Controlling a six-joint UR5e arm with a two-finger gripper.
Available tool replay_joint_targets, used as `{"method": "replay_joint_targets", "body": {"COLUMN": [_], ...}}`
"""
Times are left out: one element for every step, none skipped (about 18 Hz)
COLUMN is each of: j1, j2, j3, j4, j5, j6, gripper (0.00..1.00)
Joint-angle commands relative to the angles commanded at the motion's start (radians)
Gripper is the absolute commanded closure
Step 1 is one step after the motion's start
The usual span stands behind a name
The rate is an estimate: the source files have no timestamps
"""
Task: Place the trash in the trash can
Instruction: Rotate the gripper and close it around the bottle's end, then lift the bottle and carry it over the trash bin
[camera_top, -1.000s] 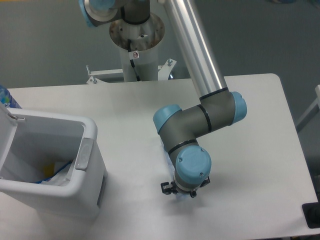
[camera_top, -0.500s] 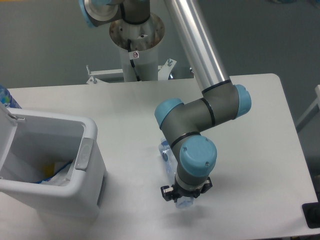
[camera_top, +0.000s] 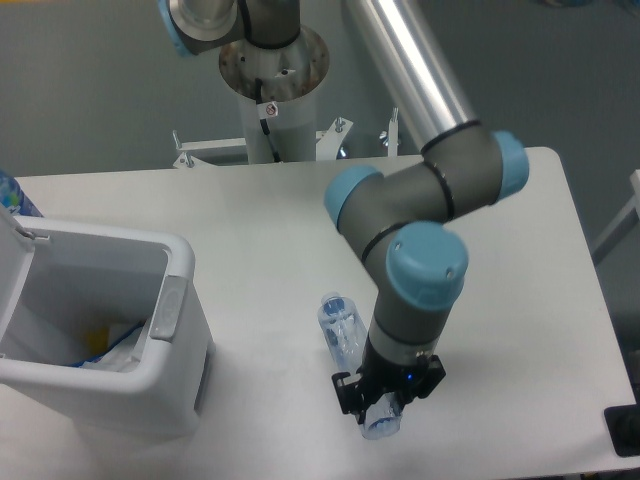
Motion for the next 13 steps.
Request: {"method": "replay_joint_targets", "body": {"j1": [0.002, 0.002, 0.000, 0.000, 0.000, 0.000, 0.000, 0.000, 0.002, 0.002, 0.002, 0.002, 0.002], "j2": [0.014, 0.026, 0.040, 0.051, 0.064, 0.080, 0.095, 0.109, 0.118, 0.121, 0.121, 0.121, 0.121], "j3": [0.000, 0.000, 0.000, 0.000, 0.000, 0.003, 0.005, 0.011, 0.021, 0.040, 0.057, 0.075, 0.089], "j4": [0.005, 0.014, 0.024, 0.037, 0.055, 0.074, 0.090, 0.097, 0.103, 0.106, 0.113, 0.121, 0.130], "j5": [-0.023, -0.045, -0.066, -0.091, -0.121, -0.155, -0.192, -0.232, -0.271, -0.310, -0.345, -0.377, -0.400], "j6": [0.002, 0.002, 0.003, 0.003, 0.005, 0.005, 0.005, 0.005, 0.006, 0.009, 0.009, 0.009, 0.009], "gripper": [0.45, 0.45, 0.45, 0.45, 0.45, 0.45, 0.45, 0.45, 0.45, 0.45, 0.45, 0.45, 0.45]}}
